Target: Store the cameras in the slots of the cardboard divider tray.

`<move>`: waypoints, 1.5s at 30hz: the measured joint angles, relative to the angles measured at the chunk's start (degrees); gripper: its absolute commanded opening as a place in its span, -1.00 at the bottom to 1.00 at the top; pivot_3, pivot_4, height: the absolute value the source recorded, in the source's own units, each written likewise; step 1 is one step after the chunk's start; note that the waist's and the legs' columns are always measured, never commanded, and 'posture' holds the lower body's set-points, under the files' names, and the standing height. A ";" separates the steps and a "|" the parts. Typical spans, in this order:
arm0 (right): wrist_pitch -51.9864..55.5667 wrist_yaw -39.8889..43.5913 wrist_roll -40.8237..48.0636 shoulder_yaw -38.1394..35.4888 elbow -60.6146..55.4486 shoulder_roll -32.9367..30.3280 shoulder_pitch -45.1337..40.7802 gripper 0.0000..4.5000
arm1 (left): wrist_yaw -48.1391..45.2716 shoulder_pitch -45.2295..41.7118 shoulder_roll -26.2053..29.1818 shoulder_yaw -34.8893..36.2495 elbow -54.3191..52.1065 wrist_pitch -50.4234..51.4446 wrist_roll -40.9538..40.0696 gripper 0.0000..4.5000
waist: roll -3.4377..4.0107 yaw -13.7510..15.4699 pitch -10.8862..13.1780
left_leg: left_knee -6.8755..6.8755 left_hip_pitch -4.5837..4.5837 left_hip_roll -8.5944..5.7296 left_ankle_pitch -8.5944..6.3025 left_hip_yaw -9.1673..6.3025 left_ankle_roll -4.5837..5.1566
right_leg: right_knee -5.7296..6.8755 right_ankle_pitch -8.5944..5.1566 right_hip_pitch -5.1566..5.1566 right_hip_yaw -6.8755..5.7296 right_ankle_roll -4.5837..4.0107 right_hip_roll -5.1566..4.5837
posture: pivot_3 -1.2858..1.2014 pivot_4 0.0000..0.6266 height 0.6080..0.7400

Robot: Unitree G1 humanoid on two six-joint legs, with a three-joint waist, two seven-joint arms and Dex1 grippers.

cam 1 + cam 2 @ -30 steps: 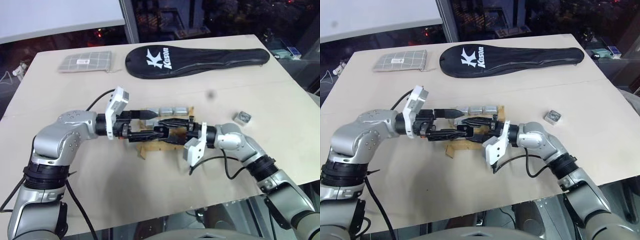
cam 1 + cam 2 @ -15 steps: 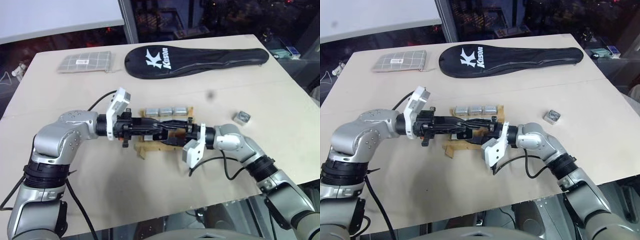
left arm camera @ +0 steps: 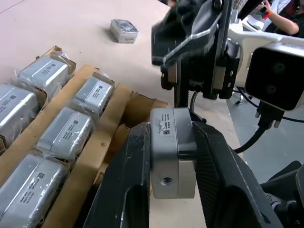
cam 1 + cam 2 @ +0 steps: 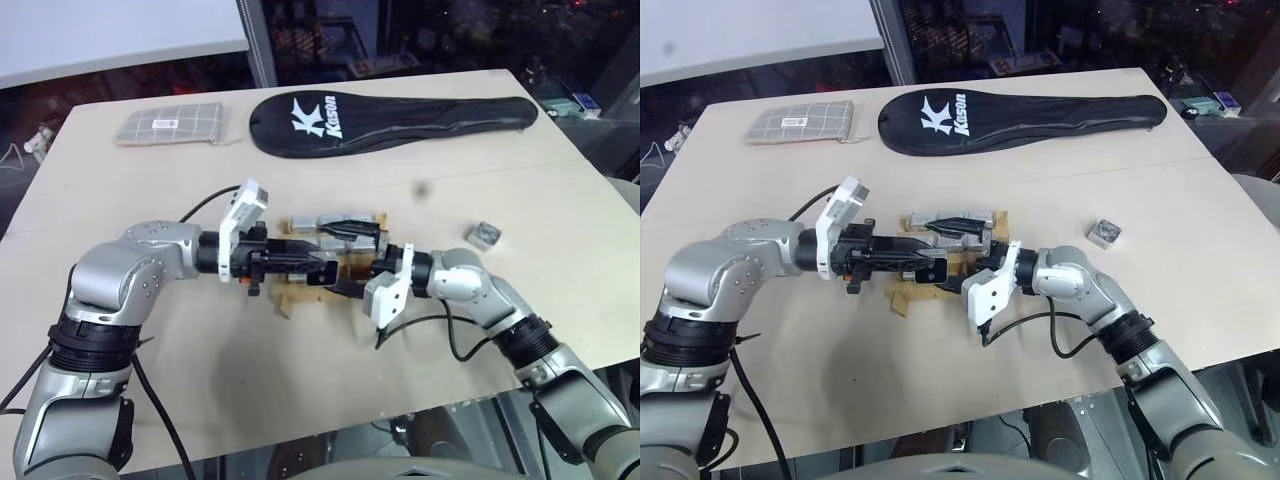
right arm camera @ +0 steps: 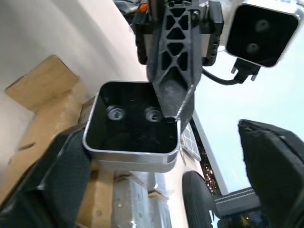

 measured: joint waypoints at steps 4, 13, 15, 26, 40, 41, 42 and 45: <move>0.64 -0.43 1.31 -0.96 -0.77 -0.45 1.83 0.98 | -0.07 -0.13 -0.99 -0.57 0.25 -2.17 1.07 -0.68 | 0.00 0.02 0.00 | 0.01 -0.01 0.00 0.00 0.01 0.00 | -0.01 0.00 0.00 0.01 0.00 -0.02 | 0.03 -0.52 1.00; 26.29 9.75 39.76 -11.03 -26.85 -18.47 29.06 0.98 | -0.15 1.16 -7.93 0.46 3.31 -19.69 6.46 -0.68 | 0.03 1.58 0.00 | 0.12 -0.14 -0.03 -0.05 0.01 0.09 | -0.15 -0.01 0.08 0.00 0.03 -0.18 | 0.03 -0.52 1.00; 35.23 11.39 51.07 -16.55 -32.87 -23.54 35.08 0.98 | -0.89 1.90 -9.11 0.68 4.62 -23.54 7.63 -0.68 | -0.10 1.38 -0.04 | 0.17 0.02 0.05 -0.06 0.10 0.11 | -0.16 -0.01 0.19 0.07 0.12 -0.02 | 0.03 -0.52 1.00; 46.01 28.55 68.37 -37.95 -32.82 -28.48 54.29 0.98 | -6.01 2.86 -12.21 0.14 14.94 -41.55 14.35 -0.68 | -0.12 1.59 -0.09 | 0.30 0.27 0.08 -0.05 0.22 0.12 | -0.18 -0.22 0.57 -0.07 0.19 0.10 | 0.03 -0.52 1.00; 46.61 36.36 66.23 -42.48 -30.03 -24.06 52.26 0.98 | -11.46 -0.23 -16.62 0.03 24.48 -50.92 15.86 -0.68 | -0.11 1.74 -0.09 | 0.31 0.24 0.07 -0.05 0.16 0.12 | -0.19 -0.09 0.56 -0.10 0.42 0.06 | 0.03 -0.52 1.00; 47.02 36.21 66.22 -42.50 -30.49 -23.91 52.23 0.98 | -11.84 -0.25 -16.81 0.03 24.98 -51.37 16.07 -0.68 | -0.11 1.75 -0.09 | 0.31 0.23 0.07 -0.05 0.15 0.12 | -0.20 -0.08 0.56 -0.11 0.42 0.05 | 0.03 -0.52 1.00; 47.38 36.07 66.20 -42.51 -30.92 -23.69 52.23 0.98 | -12.28 -0.25 -16.99 0.02 25.50 -51.84 16.18 -0.68 | -0.11 1.75 -0.09 | 0.31 0.23 0.07 -0.05 0.15 0.12 | -0.20 -0.08 0.56 -0.10 0.42 0.05 | 0.03 -0.52 1.00; 48.10 35.19 65.85 -42.52 -31.57 -22.96 51.98 0.98 | -13.73 -0.73 -17.66 -0.25 28.08 -53.45 16.74 -0.68 | -0.11 1.76 -0.09 | 0.33 0.23 0.05 -0.05 0.17 0.12 | -0.20 -0.08 0.56 -0.10 0.43 0.03 | 0.03 -0.52 1.00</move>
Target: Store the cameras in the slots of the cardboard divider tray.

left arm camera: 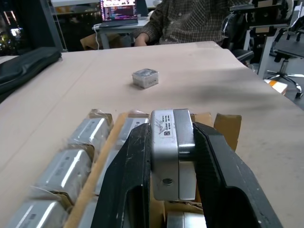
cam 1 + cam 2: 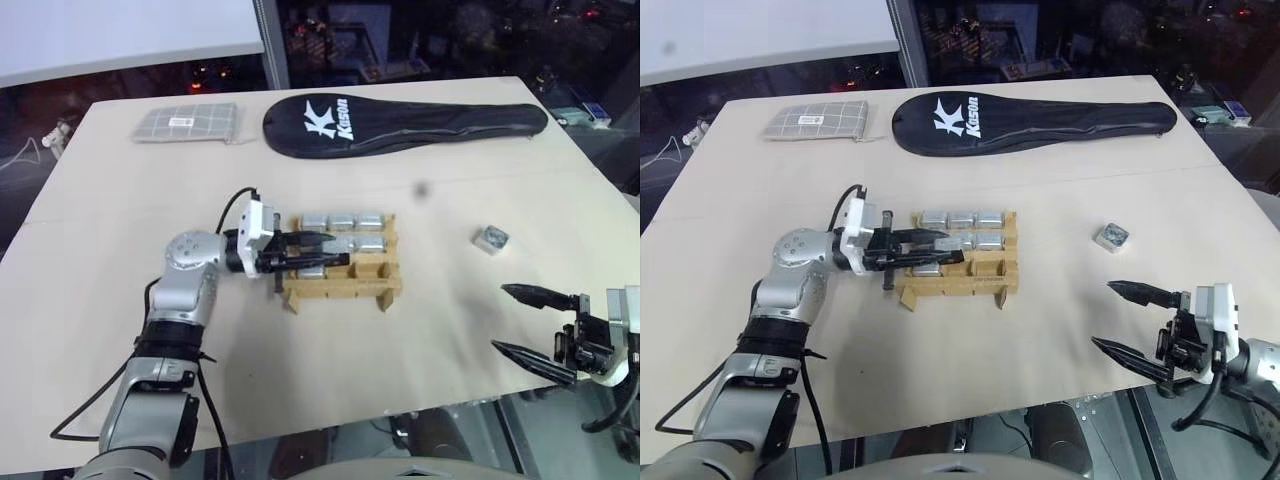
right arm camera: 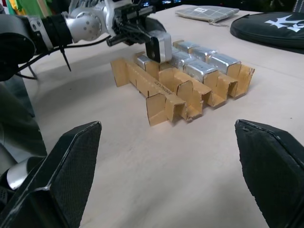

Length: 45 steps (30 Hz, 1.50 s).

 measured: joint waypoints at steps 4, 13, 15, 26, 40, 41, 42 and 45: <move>0.54 -0.36 -0.50 0.00 -0.09 0.62 -0.69 0.98 | -1.16 -1.64 -0.64 -0.59 2.23 -1.40 0.89 -0.68 | 0.00 0.01 0.00 | 0.02 0.01 0.00 0.00 -0.01 0.00 | 0.00 0.01 0.02 0.00 0.01 0.00 | 0.03 -0.52 1.00; 1.61 -2.96 -1.34 0.00 -2.94 3.19 -0.09 0.98 | -2.08 -3.05 -2.31 -1.84 6.21 -3.88 3.27 -0.68 | 0.02 0.01 -0.02 | 0.02 0.02 -0.01 0.00 -0.03 0.00 | 0.01 0.01 0.03 -0.01 0.02 0.00 | 0.03 -0.52 1.00; 1.82 -3.43 -1.43 0.00 -3.65 3.40 -0.03 0.98 | -2.60 -3.80 -2.31 -2.02 7.31 -4.14 3.52 -0.68 | 0.03 0.01 -0.03 | 0.03 0.05 -0.01 0.00 -0.03 0.00 | 0.01 0.02 0.07 -0.01 0.03 0.01 | 0.03 -0.52 1.00; 1.28 -2.35 -2.31 -0.57 -3.09 4.37 0.14 1.00 | -4.98 -4.93 0.85 -4.37 7.27 0.33 5.50 0.68 | 0.09 -0.06 -0.08 | 0.03 0.08 0.01 0.00 -0.03 0.01 | 0.00 0.01 0.10 -0.01 0.03 0.01 | 0.03 -0.52 1.00; 3.27 -9.33 -10.47 1.20 3.55 4.27 -10.63 1.00 | -0.72 0.45 10.73 3.36 -20.18 18.41 -6.52 0.98 | 0.11 -0.59 -0.04 | -0.07 -0.02 0.11 -0.01 -0.08 0.00 | 0.02 0.02 -0.16 0.14 0.04 0.02 | 0.03 -0.52 1.00; 3.96 -9.68 -11.84 1.86 5.86 3.34 -12.74 1.00 | -0.39 2.67 13.36 5.09 -24.06 20.95 -8.30 0.98 | 0.12 -0.72 -0.03 | -0.08 -0.02 0.10 -0.01 -0.07 0.00 | 0.02 0.01 -0.17 0.16 0.03 0.00 | 0.03 -0.52 1.00; 4.55 -9.57 -12.59 2.39 7.88 2.54 -14.41 1.00 | -0.09 4.61 15.63 6.34 -26.90 23.03 -9.63 0.98 | 0.13 -0.68 -0.03 | -0.09 -0.03 0.09 -0.01 -0.07 0.00 | 0.01 0.01 -0.17 0.16 0.02 0.00 | 0.03 -0.52 1.00; 5.48 -9.88 -15.18 4.33 16.49 2.39 -23.73 1.00 | 1.78 11.00 20.37 10.51 -33.23 26.88 -11.43 0.98 | 0.14 -1.04 0.01 | -0.05 0.00 0.09 0.00 -0.03 0.01 | 0.02 -0.07 -0.16 0.18 -0.11 0.00 | 0.03 -0.52 1.00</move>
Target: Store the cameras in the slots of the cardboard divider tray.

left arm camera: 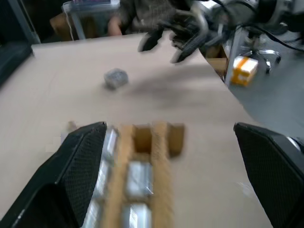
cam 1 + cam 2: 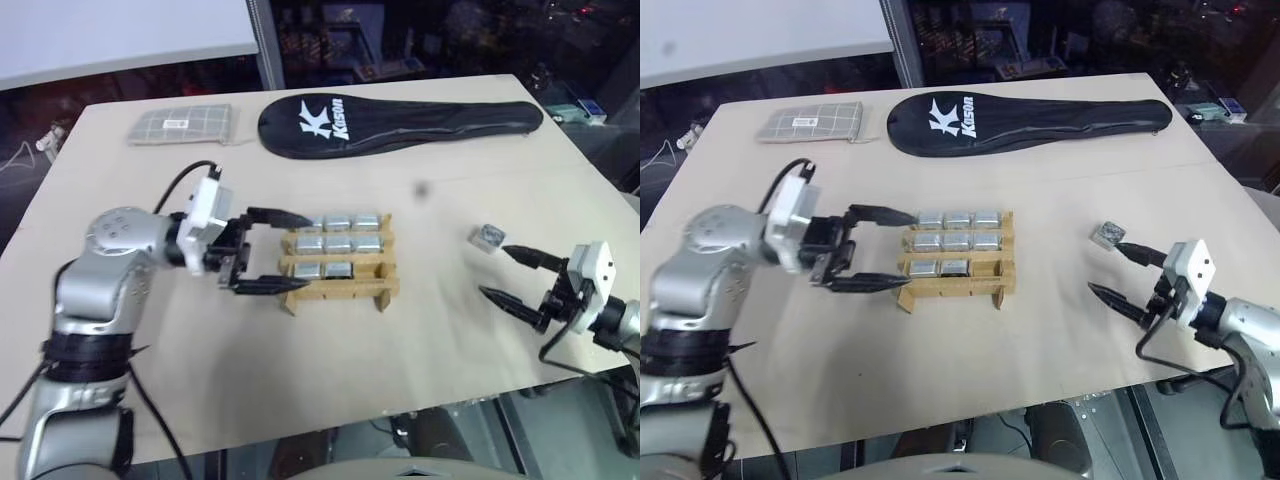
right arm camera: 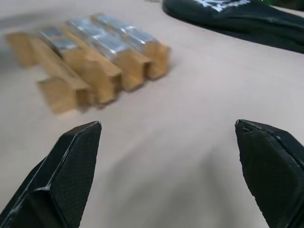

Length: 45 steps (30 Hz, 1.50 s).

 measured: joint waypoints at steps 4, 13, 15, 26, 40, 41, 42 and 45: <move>-0.26 1.16 -4.57 3.32 13.99 -0.17 -12.30 1.00 | 2.63 8.85 2.56 6.68 -7.29 2.10 -2.46 0.98 | 0.01 -0.09 -0.01 | -0.02 -0.02 0.00 0.00 0.09 0.00 | -0.01 0.01 0.02 -0.15 0.02 0.03 | 0.03 -0.52 1.00; -3.94 7.31 -13.33 10.62 37.41 1.62 -26.27 1.00 | 6.90 16.41 2.55 14.31 -14.38 2.43 -5.64 0.98 | 0.03 -0.22 0.02 | -0.05 -0.05 -0.06 0.00 0.11 -0.01 | -0.06 0.15 0.04 -0.14 -0.11 -0.05 | 0.03 -0.52 1.00; -5.20 7.35 -14.45 10.64 40.69 1.90 -28.05 1.00 | 8.58 15.92 1.36 14.70 -14.36 0.71 -5.50 0.98 | 0.03 -0.23 0.01 | -0.04 -0.02 -0.06 0.00 0.12 -0.01 | -0.06 0.07 0.05 -0.15 -0.04 -0.05 | 0.03 -0.52 1.00; -8.07 7.36 -17.59 10.55 48.17 2.01 -30.00 1.00 | 10.80 15.38 0.58 14.71 -10.67 -4.47 -3.18 0.98 | 0.06 -0.50 0.03 | -0.08 -0.05 -0.07 0.00 0.12 -0.01 | -0.05 0.23 0.02 -0.13 -0.11 -0.07 | 0.03 -0.52 1.00; -10.04 5.87 -18.11 9.20 49.99 2.75 -31.36 1.00 | 9.72 15.39 0.59 14.05 -9.04 -5.87 -3.15 0.98 | 0.08 -0.69 0.04 | -0.08 -0.03 -0.06 0.00 0.12 -0.01 | -0.04 0.23 0.02 -0.13 -0.10 -0.04 | 0.03 -0.52 1.00; -10.12 5.85 -18.10 9.04 50.00 2.70 -31.52 1.00 | 9.67 15.38 0.59 13.81 -8.67 -5.88 -3.16 0.98 | 0.08 -0.69 0.04 | -0.09 -0.03 -0.06 0.00 0.12 -0.01 | -0.04 0.23 0.02 -0.14 -0.10 -0.04 | 0.03 -0.52 1.00; -10.17 5.85 -18.09 8.82 50.05 2.69 -31.53 1.00 | 9.64 15.39 0.59 13.56 -8.47 -5.88 -3.16 0.98 | 0.08 -0.69 0.04 | -0.08 -0.04 -0.06 0.00 0.11 -0.01 | -0.04 0.23 0.02 -0.14 -0.10 -0.04 | 0.03 -0.52 1.00; -10.18 5.85 -17.99 8.01 50.72 2.69 -31.54 1.00 | 9.32 15.39 0.59 13.09 -8.41 -5.95 -3.16 0.98 | 0.09 -0.69 0.04 | -0.09 -0.05 -0.07 0.00 0.12 -0.01 | -0.05 0.23 0.02 -0.13 -0.10 -0.05 | 0.03 -0.52 1.00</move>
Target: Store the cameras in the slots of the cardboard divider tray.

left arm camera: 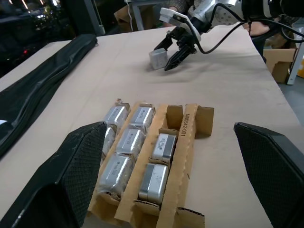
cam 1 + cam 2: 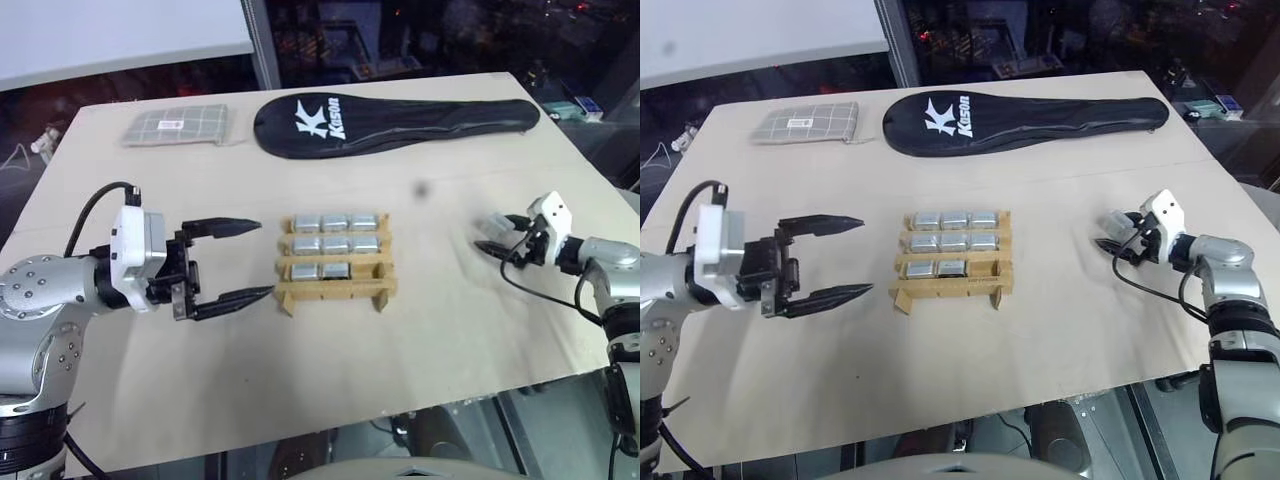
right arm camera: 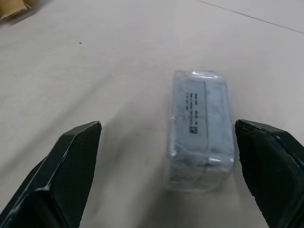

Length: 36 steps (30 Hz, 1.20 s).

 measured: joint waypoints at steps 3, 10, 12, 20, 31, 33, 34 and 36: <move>0.00 0.09 0.23 -0.86 0.05 0.00 0.00 0.60 | -0.24 -0.01 0.00 -0.21 0.13 -0.27 0.00 1.00 | 0.00 0.00 0.00 | 0.00 0.00 0.00 0.00 0.01 0.00 | 0.00 0.00 0.00 0.01 0.00 0.00 | 0.03 -0.52 1.00; 0.11 0.36 1.34 -2.23 0.00 0.00 -0.02 -0.65 | -0.63 -0.28 0.00 -0.60 0.33 0.12 -0.83 1.00 | 0.01 -0.01 0.00 | 0.00 0.01 0.01 0.00 0.00 0.00 | 0.00 0.00 0.00 0.00 0.00 0.01 | 0.03 -0.52 1.00; 0.12 0.36 1.67 -2.60 -0.08 0.02 -0.02 -0.65 | -0.65 -0.37 0.00 -0.67 0.33 0.19 -1.18 1.00 | 0.01 -0.01 0.01 | 0.00 0.01 0.01 0.00 0.01 0.00 | 0.00 0.00 0.00 0.01 0.00 0.01 | 0.03 -0.52 1.00; -2.14 0.48 2.23 -3.09 -4.56 0.16 0.97 -0.65 | -0.79 -0.39 0.09 -0.79 0.33 0.54 -1.27 1.00 | 0.03 -0.01 0.02 | 0.00 0.00 0.01 0.00 0.00 0.00 | 0.00 0.00 -0.01 0.00 0.01 0.01 | 0.03 -0.52 1.00; 9.71 8.51 10.25 7.45 -38.92 6.76 2.63 -0.65 | -1.19 -0.40 0.74 -0.77 1.08 0.65 -1.26 1.00 | 0.15 0.26 0.09 | -0.02 -0.06 0.11 0.00 -0.24 0.00 | 0.05 -0.07 -0.14 -0.01 0.15 0.05 | 0.03 -0.52 1.00; 11.63 10.41 10.25 11.33 -41.65 7.74 1.37 -0.65 | -1.12 -0.42 0.74 -0.78 1.12 0.64 -1.24 1.00 | 0.15 0.22 0.09 | -0.02 -0.07 0.08 0.00 -0.23 0.00 | 0.03 -0.03 -0.15 0.01 0.07 -0.02 | 0.03 -0.52 1.00; 12.32 10.87 10.28 12.90 -42.73 8.43 0.83 -0.65 | -1.08 -0.44 0.75 -0.78 1.12 0.64 -1.24 1.00 | 0.15 0.20 0.09 | -0.02 -0.08 0.06 0.00 -0.24 0.00 | 0.03 0.00 -0.15 0.01 0.02 -0.03 | 0.03 -0.52 1.00; 13.58 11.66 10.11 15.20 -43.52 9.59 -0.38 -0.65 | -0.85 -0.17 0.81 -0.66 1.06 0.66 -1.24 1.00 | 0.15 0.23 0.09 | -0.02 -0.10 0.04 -0.01 -0.26 -0.01 | 0.02 0.00 -0.17 -0.01 0.02 -0.05 | 0.03 -0.52 1.00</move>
